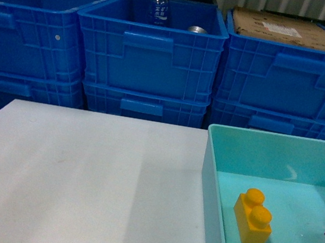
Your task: Pick red block from blue box to shelf
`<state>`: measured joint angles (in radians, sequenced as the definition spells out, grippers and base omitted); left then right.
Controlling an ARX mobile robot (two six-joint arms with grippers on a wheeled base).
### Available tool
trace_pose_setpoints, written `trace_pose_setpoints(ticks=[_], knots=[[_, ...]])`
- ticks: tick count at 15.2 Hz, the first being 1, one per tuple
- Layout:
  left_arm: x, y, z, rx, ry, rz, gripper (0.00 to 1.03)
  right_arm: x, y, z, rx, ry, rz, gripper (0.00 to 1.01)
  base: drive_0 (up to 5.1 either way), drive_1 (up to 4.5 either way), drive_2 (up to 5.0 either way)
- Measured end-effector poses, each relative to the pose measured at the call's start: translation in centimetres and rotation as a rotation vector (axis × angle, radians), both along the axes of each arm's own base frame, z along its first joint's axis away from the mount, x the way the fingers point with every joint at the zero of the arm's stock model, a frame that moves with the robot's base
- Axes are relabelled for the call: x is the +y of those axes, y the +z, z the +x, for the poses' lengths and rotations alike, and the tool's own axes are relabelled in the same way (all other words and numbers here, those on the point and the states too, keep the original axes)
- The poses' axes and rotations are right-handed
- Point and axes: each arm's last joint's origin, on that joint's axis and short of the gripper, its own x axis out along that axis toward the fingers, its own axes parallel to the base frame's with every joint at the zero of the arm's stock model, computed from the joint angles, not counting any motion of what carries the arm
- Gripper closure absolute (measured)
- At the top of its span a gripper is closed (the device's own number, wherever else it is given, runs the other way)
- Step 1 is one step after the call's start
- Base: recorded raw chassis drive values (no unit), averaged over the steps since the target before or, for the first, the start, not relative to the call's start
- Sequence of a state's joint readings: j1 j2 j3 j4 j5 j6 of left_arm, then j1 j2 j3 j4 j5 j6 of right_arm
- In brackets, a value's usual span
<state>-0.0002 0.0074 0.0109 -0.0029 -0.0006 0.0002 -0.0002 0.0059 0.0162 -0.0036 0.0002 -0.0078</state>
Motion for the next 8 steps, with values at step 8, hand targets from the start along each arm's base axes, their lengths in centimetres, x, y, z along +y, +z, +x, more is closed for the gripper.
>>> trace_pose_setpoints(ticks=[8], knots=[[0.0, 0.0, 0.0, 0.0, 0.0, 0.0, 0.05, 0.0, 0.0, 0.0, 0.0, 0.0, 0.0, 0.03, 0.0, 0.0, 0.0]])
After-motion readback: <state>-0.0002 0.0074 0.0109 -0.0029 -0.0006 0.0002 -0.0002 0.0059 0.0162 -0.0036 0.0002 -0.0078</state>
